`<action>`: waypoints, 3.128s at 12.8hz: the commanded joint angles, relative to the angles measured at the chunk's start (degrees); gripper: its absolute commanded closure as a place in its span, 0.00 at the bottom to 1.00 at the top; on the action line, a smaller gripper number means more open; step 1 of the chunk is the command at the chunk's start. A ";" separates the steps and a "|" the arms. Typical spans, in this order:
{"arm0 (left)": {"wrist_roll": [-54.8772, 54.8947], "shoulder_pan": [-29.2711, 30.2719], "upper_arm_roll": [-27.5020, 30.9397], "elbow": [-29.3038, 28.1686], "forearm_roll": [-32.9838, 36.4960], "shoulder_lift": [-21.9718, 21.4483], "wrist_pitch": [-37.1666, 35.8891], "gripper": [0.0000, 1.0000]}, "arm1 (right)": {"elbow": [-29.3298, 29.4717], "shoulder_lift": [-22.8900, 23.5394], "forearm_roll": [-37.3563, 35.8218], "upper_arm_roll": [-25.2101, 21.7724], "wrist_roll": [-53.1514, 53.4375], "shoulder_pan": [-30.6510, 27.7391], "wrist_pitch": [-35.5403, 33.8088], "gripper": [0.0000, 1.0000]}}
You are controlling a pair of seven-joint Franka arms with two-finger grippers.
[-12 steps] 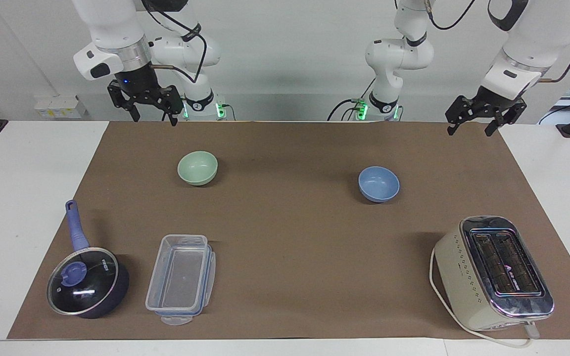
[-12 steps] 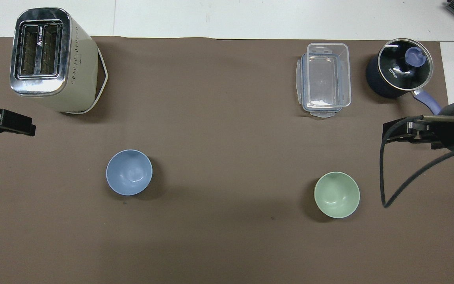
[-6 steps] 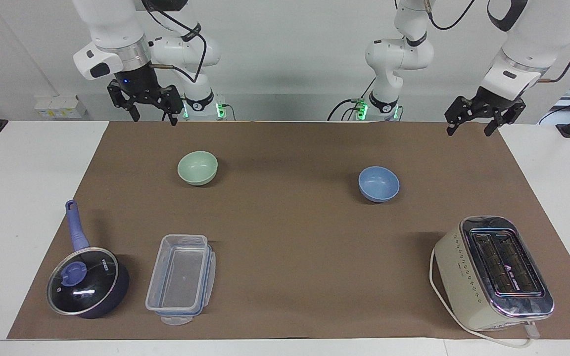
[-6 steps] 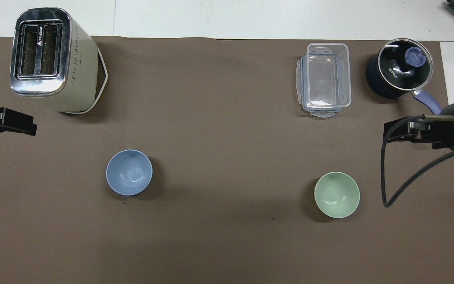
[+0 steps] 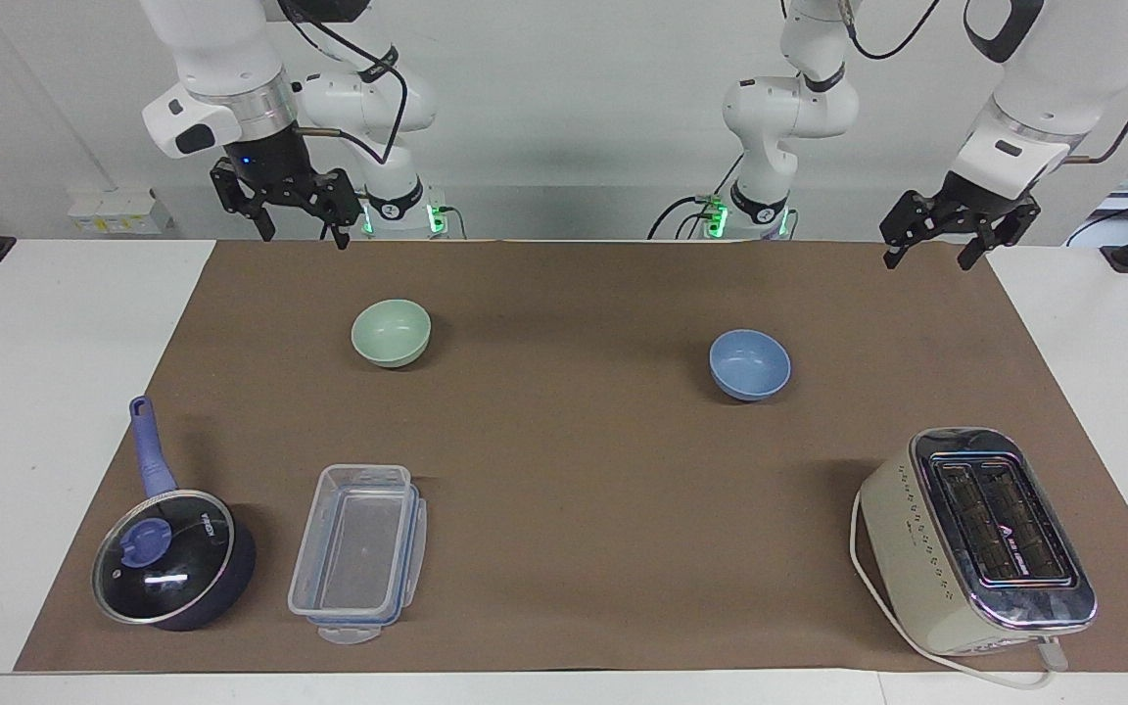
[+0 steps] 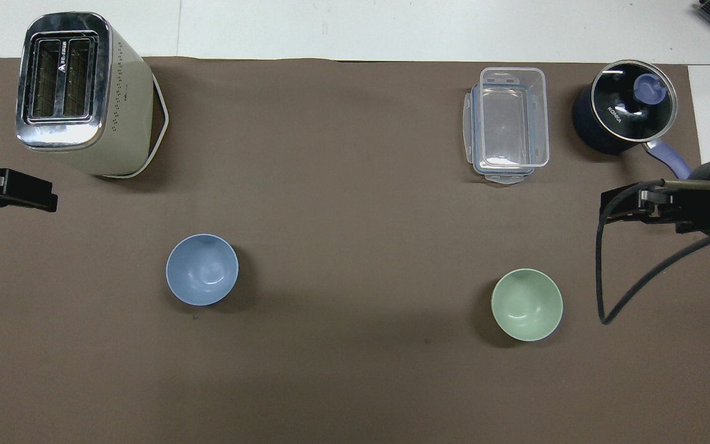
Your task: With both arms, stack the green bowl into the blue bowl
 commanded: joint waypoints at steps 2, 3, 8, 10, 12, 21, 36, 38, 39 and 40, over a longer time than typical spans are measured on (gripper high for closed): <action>-0.71 -1.46 0.14 -10.02 1.10 -2.86 8.60 0.00 | -0.23 -0.47 0.50 -1.69 -2.17 1.01 0.62 0.00; -0.88 -1.47 0.14 -12.13 1.10 -3.21 10.54 0.00 | -0.32 -0.47 0.50 -1.60 -2.17 0.84 0.53 0.00; -1.32 -3.14 -0.03 -19.69 -0.12 -3.31 17.31 0.00 | -0.41 -0.56 0.50 -1.60 -2.17 0.75 0.44 0.00; -1.41 -3.14 -0.03 -23.74 -1.53 -3.22 21.61 0.00 | -0.41 -0.65 0.50 -1.43 -2.08 0.84 -0.52 0.00; -1.41 -4.36 0.14 -26.46 -2.15 -2.43 24.87 0.00 | -0.41 -0.65 0.50 -1.34 -2.17 0.84 -0.44 0.00; -1.06 -6.74 -0.03 -42.72 -8.30 0.74 45.96 0.00 | -0.76 -1.00 0.42 -0.99 -2.17 0.93 -0.53 0.00; -0.88 -9.55 -0.21 -35.53 -12.86 0.74 33.86 1.00 | -0.76 -1.00 0.50 -0.99 -2.08 0.84 -0.35 0.00; -2.10 -15.50 -0.21 -36.23 -14.63 0.04 33.67 1.00 | -0.76 -1.00 0.50 -0.99 -2.17 0.84 -0.35 0.00; -5.33 -18.66 -0.21 -36.15 -14.63 -0.05 34.11 1.00 | -0.76 -1.00 0.50 -0.99 -2.17 0.84 -0.35 0.00; -9.11 -21.57 -0.21 -36.15 -14.63 -0.14 34.55 1.00 | -0.76 -1.00 0.50 -0.99 -2.17 0.84 -0.35 0.00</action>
